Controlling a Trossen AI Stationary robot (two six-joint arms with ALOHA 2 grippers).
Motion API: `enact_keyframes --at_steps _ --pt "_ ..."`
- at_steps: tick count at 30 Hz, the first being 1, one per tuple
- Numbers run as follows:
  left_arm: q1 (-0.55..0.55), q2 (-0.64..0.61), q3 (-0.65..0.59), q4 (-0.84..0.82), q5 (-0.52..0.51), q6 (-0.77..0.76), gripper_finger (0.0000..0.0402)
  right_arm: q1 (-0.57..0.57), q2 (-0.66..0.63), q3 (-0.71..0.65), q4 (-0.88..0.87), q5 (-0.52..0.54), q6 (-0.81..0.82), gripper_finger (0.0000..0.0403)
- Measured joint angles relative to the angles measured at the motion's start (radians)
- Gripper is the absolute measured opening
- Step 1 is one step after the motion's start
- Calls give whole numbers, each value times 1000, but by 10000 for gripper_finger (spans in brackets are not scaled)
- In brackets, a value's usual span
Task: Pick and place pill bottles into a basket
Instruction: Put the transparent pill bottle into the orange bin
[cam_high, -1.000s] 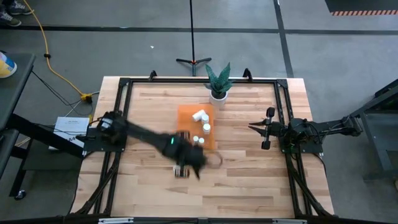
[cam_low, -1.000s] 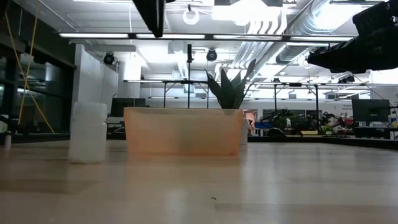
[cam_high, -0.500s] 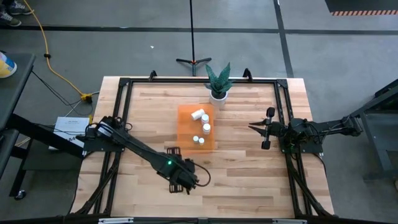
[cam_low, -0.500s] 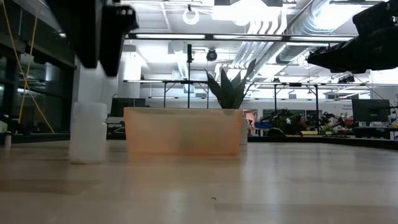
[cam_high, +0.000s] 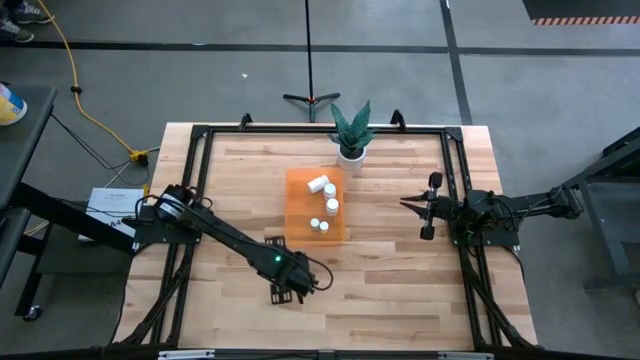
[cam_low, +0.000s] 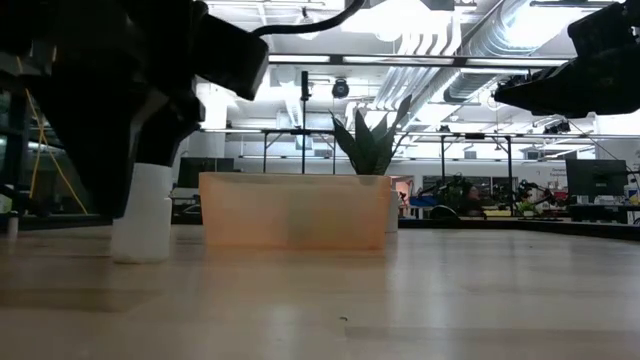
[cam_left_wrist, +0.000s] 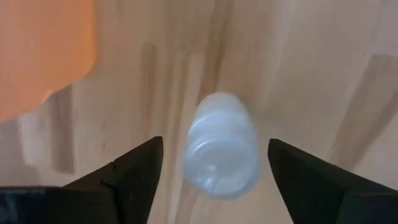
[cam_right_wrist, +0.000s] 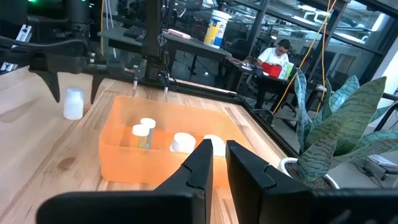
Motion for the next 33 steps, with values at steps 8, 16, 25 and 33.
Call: enact_keyframes --at_steps 8,16,25,33 --pt "-1 0 -12 23 5 43 286 0 0 0 0 0 4 36" --pt "-1 0 -12 58 3 93 230 0 0 0 0 0 6 40" --pt "-1 0 -8 40 11 118 187 0 0 0 0 0 6 37" --pt "14 0 133 -107 23 230 202 0 0 0 0 0 6 36"
